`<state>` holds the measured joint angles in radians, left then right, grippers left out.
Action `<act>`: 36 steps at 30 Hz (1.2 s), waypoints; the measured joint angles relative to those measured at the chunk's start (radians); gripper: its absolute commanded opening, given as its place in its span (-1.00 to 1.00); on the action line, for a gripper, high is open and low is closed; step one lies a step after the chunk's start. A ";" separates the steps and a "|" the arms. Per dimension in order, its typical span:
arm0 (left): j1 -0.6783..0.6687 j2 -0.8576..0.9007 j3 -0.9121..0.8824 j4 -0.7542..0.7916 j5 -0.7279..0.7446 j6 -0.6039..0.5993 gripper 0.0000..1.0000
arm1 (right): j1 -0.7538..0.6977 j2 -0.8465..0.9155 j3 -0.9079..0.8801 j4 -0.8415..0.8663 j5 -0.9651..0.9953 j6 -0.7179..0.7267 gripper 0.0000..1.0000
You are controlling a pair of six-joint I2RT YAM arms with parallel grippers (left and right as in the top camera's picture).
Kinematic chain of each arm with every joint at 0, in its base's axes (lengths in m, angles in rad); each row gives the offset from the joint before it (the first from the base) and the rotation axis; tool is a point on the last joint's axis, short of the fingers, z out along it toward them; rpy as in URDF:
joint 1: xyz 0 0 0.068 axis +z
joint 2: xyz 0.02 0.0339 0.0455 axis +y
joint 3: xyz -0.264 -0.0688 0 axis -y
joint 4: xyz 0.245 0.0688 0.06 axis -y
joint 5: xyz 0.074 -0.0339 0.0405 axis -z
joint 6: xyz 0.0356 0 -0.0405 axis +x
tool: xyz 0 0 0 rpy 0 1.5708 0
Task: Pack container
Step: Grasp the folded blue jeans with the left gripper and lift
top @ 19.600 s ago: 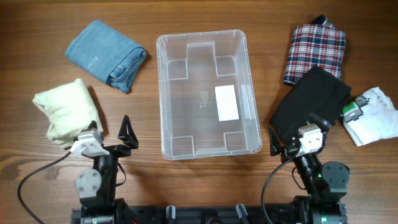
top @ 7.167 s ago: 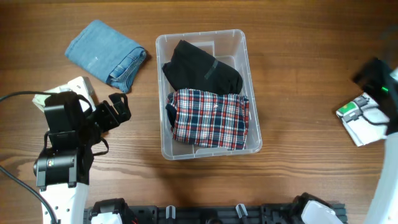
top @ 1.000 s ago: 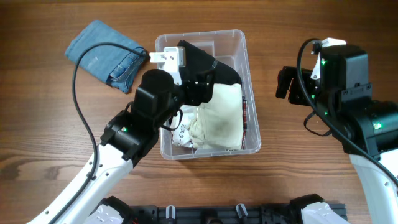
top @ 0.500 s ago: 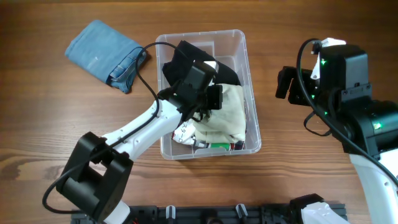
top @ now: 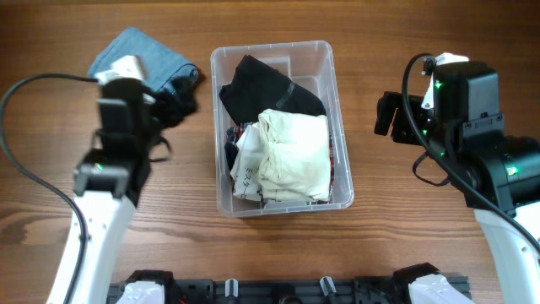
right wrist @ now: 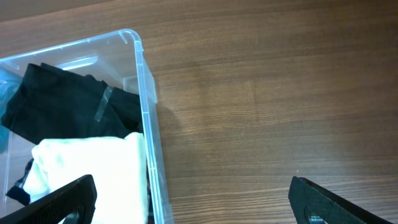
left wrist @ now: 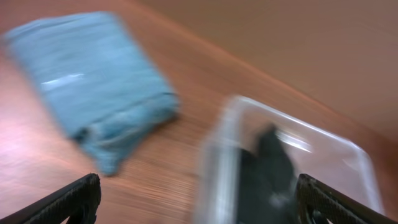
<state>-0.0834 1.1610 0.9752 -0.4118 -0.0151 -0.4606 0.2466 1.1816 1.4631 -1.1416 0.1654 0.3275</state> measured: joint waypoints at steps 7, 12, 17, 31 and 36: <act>0.400 0.453 -0.003 0.282 0.273 -0.047 1.00 | 0.000 0.000 0.000 -0.005 0.000 0.000 0.99; 0.441 0.732 0.002 0.483 0.413 -0.141 0.99 | 0.000 0.000 0.000 -0.014 0.000 0.000 1.00; 0.410 0.892 0.174 0.541 0.458 -0.190 0.95 | 0.000 0.002 0.000 -0.018 0.000 0.000 0.99; 0.380 0.863 0.216 0.421 0.553 -0.206 -0.93 | 0.000 0.002 0.000 -0.019 -0.008 -0.045 1.00; 0.370 0.521 0.207 0.305 0.545 -0.161 -0.93 | 0.000 0.002 0.000 -0.018 -0.007 -0.072 0.99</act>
<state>0.2867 1.6821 1.1824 -0.1066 0.5297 -0.6220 0.2466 1.1835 1.4628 -1.1591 0.1581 0.2558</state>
